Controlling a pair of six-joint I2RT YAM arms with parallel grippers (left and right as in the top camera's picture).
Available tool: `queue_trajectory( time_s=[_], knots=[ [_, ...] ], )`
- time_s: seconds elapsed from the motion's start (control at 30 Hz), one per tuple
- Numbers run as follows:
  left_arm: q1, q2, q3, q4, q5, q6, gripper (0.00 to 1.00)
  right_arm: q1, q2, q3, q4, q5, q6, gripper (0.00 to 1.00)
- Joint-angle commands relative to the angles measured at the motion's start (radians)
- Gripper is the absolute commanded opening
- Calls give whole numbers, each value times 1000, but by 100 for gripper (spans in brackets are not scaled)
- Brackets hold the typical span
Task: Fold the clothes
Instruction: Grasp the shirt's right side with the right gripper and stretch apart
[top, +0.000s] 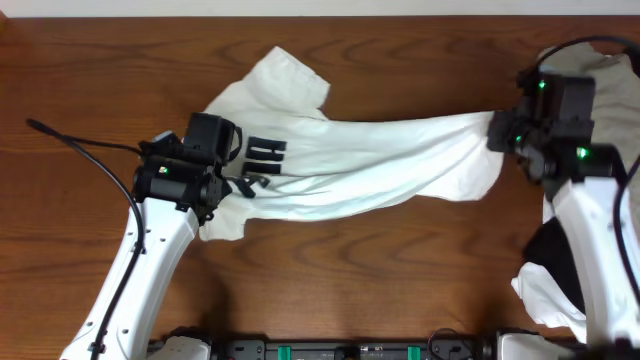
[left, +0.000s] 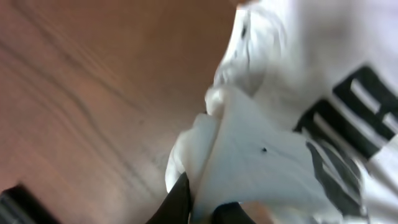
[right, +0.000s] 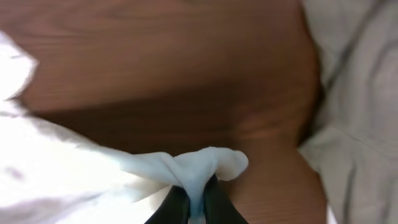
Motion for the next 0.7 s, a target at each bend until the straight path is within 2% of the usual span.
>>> queue_trajectory(
  time_s=[0.0, 0.07, 0.2, 0.3, 0.43, 0.57, 0.67],
  knots=[
    [5, -5, -1, 45, -35, 3, 11, -69, 134, -8, 47, 45, 45, 9],
    [5, -5, -1, 79, -35, 3, 11, -91, 204, -8, 85, 44, 69, 12],
    [5, 1, -1, 149, -35, 3, 11, -107, 324, -8, 140, 42, 75, 24],
    [5, 18, -1, 187, -35, 3, 11, -102, 361, -8, 125, 31, 76, 28],
    [5, 54, -1, 201, -34, 3, 12, -90, 332, -8, 23, -101, 48, 29],
    [5, 93, -1, 185, -31, 3, 11, -55, 262, -8, -143, -313, -91, 28],
    [5, 113, -1, 177, -31, 3, 11, 0, 225, -8, -256, -340, -171, 28]
  ],
)
